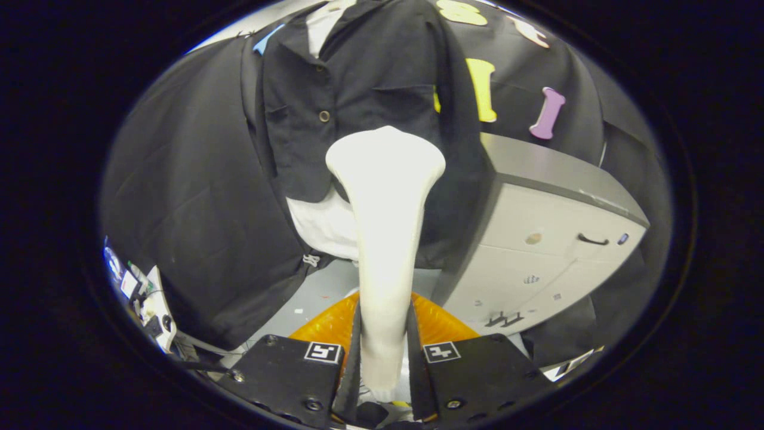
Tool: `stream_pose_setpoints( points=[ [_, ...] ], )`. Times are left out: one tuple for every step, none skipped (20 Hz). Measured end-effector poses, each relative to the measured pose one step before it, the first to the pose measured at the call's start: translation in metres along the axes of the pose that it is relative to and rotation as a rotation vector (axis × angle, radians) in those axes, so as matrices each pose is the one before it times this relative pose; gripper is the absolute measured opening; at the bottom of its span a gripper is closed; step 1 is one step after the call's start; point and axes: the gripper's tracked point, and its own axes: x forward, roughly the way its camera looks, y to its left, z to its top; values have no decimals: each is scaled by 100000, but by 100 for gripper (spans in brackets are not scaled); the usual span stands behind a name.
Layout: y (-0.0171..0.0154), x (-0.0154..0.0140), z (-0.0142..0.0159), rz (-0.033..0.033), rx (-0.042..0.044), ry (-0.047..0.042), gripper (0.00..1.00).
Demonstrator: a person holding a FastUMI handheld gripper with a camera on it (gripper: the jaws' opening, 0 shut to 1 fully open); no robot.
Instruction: Iron the clothes twice with a garment steamer, once on the left side and once on the right side.
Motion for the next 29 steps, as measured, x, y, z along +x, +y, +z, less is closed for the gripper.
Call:
stream_pose_setpoints(
  points=[
    [-1652,-1294,-582,-1181,606,-1164,37],
    [-1387,-1122,-513,-746,1251,-1087,37],
    [-1825,-1482,-862,-923,2038,-821,37],
    [-1623,-1264,-633,-1032,1817,-986,37],
    [-1861,-1314,-697,-1632,1388,-1073,37],
    [-1533,-981,-505,-1179,465,-1580,37],
    [-1840,-1159,-701,-1293,783,-1110,37],
    [-1468,-991,-882,-596,1751,-191,37],
    [-1161,-654,-1794,-559,1840,-272,37],
    [-1417,-560,-708,-954,1404,-492,37],
    [-1730,-914,-878,-1459,1309,-500,37],
    [-1163,-737,-715,-370,1532,-672,37],
    [-1197,-884,-868,-433,1775,-127,37],
    [-1393,-528,-715,-1319,1421,-110,37],
    [-1581,-370,-1138,-1366,1339,250,37],
    [-1152,-415,-887,-768,1681,410,37],
    [-1219,-251,-1071,-883,1975,495,37],
    [-1099,-333,-679,-1210,1455,618,37],
    [-843,-310,-743,-937,1315,551,37],
    [-691,-204,-566,-393,1617,524,37],
    [-751,-276,-484,-706,1475,63,37],
    [-709,-226,-386,-1139,910,-660,37],
    [-560,-383,-424,-1214,564,-804,37],
    [-257,-153,-356,-543,101,-337,37],
    [-52,-384,-448,186,-578,-300,37],
    [84,-128,-274,417,-1796,-152,37],
    [85,-108,-445,562,-1986,38,37],
    [90,-51,-324,427,-1405,197,37],
    [-145,-73,-346,13,-1388,449,37]
  ],
)
